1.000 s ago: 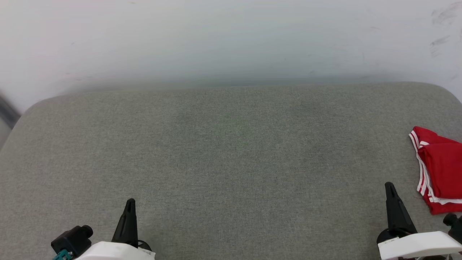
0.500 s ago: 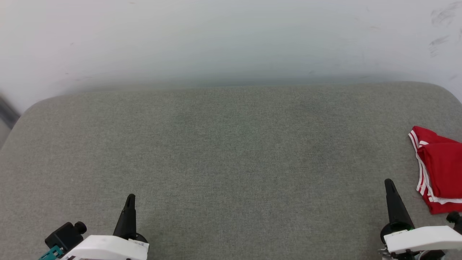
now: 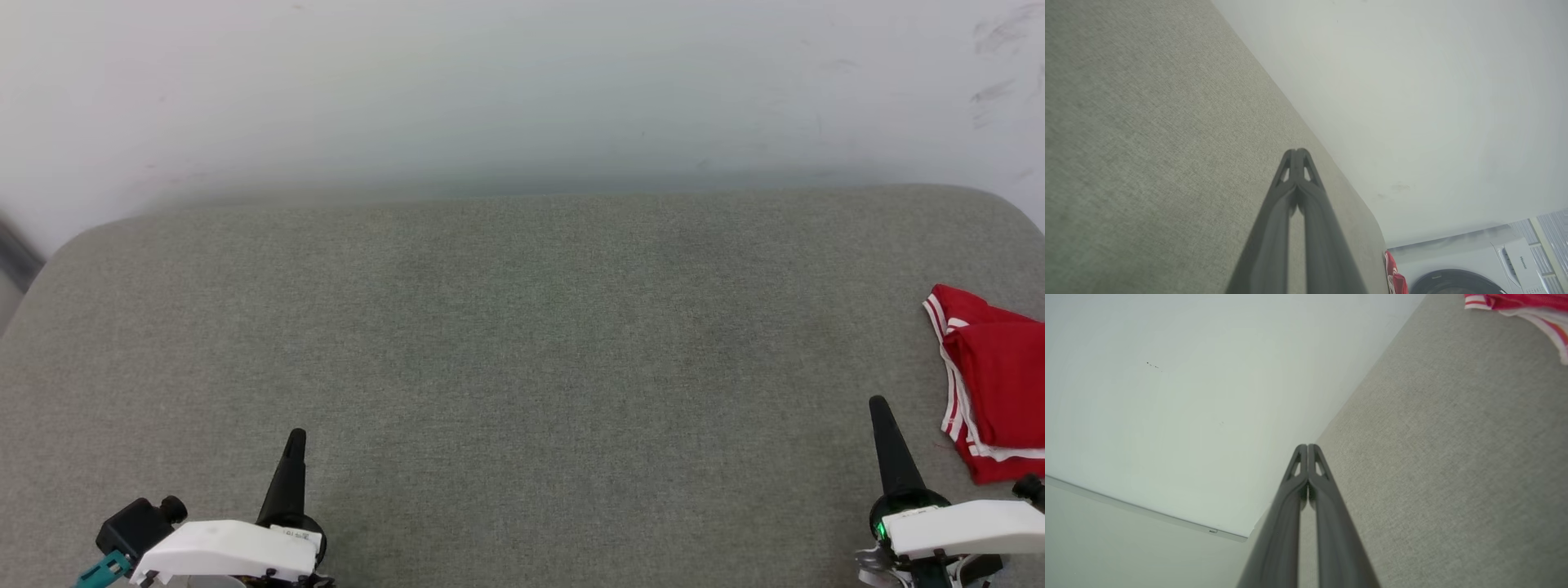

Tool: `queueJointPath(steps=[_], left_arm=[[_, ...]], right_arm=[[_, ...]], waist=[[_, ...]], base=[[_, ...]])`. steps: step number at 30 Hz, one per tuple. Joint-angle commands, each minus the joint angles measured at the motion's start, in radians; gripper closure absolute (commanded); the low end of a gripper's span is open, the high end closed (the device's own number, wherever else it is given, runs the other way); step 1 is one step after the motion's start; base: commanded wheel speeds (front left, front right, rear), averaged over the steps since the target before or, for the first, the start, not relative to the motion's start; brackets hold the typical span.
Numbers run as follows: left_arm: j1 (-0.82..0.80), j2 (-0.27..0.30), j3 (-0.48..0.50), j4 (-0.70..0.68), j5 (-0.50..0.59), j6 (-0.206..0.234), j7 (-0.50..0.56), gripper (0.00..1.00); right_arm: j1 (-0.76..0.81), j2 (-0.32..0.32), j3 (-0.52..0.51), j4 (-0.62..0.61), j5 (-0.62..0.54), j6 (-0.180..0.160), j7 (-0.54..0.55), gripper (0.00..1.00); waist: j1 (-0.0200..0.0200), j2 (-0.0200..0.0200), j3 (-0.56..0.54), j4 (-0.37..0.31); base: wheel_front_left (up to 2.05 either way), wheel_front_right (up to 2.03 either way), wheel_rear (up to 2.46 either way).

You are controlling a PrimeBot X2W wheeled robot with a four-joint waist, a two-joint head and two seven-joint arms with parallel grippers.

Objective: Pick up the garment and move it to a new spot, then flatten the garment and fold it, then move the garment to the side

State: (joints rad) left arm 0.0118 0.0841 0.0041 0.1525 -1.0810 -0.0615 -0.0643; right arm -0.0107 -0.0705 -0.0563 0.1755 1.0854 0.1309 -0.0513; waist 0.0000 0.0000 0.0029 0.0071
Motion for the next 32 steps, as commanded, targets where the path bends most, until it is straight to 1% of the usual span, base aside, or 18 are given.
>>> queueJointPath(steps=[1, 14, 32], left_arm=[[-0.025, 0.006, 0.005, -0.003, -0.027, -0.007, 0.005, 1.0], [-0.05, 0.006, 0.02, 0.021, -0.167, -0.024, 0.039, 1.0], [-0.081, 0.003, 0.039, 0.051, -0.335, -0.045, 0.083, 1.0]], right_arm=[[-0.025, -0.008, -0.003, -0.004, 0.028, 0.0, 0.009, 1.0], [-0.045, -0.007, -0.009, 0.014, 0.162, 0.0, 0.042, 1.0], [-0.069, -0.004, -0.019, 0.037, 0.325, 0.0, 0.087, 1.0]], waist=[[0.0, 0.0, 0.0, 0.0], [0.0, 0.0, 0.0, -0.002], [0.0, 0.0, 0.0, -0.004]], base=[[0.0, 0.0, 0.0], [0.0, 0.0, 0.0], [0.0, 0.0, 0.0]])
